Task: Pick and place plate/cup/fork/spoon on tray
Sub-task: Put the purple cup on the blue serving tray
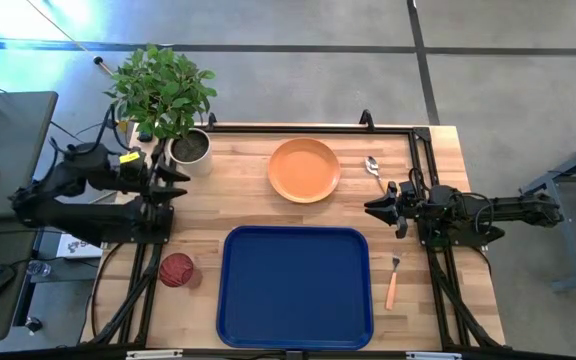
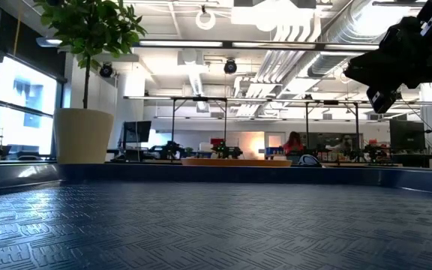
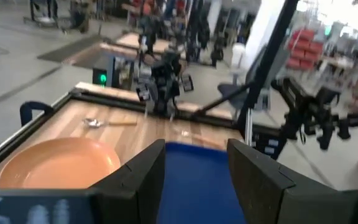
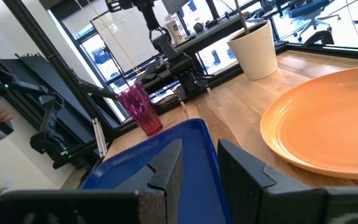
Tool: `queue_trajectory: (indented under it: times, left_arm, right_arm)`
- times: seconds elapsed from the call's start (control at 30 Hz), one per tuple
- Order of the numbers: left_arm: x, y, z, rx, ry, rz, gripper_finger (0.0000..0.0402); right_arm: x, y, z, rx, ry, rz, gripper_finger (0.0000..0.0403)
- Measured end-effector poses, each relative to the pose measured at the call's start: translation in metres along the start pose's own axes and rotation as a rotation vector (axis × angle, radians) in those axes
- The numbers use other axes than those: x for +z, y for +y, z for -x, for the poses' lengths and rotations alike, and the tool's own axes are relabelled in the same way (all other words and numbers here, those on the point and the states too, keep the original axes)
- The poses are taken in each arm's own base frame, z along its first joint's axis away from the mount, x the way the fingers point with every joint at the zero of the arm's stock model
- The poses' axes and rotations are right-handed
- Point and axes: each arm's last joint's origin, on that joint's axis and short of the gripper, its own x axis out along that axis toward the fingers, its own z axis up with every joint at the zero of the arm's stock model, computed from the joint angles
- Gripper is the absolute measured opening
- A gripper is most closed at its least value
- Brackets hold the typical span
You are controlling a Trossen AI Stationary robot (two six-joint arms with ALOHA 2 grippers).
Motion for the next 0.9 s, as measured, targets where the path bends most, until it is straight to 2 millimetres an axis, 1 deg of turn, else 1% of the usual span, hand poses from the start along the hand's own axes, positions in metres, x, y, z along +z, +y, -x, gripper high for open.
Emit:
queue_trajectory:
  times: [0.07,0.27,0.47,0.63,0.77,0.9]
  left_arm:
    - [0.007,-0.002,0.0,-0.004,0.049,0.004,0.0164]
    - [0.024,-0.006,0.006,0.025,0.238,0.121,0.0164]
    - [0.041,-0.011,0.009,0.015,0.337,0.196,0.0164]
    - [0.046,-0.013,0.007,-0.006,0.418,0.279,0.0163]
    - [0.046,-0.013,0.007,0.024,0.501,0.315,0.0163]
    - [0.045,-0.013,0.005,0.058,0.592,0.399,0.0163]
  right_arm:
    - [0.0,0.0,0.0,0.0,0.0,0.0,0.0094]
    - [0.0,0.0,0.0,0.0,0.0,0.0,0.0094]
    - [0.0,0.0,0.0,0.0,0.0,0.0,0.0094]
    - [0.0,0.0,0.0,0.0,0.001,0.0,0.0094]
    - [0.0,0.0,0.0,0.0,0.001,0.0,0.0094]
    - [0.0,0.0,0.0,0.0,0.001,0.0,0.0094]
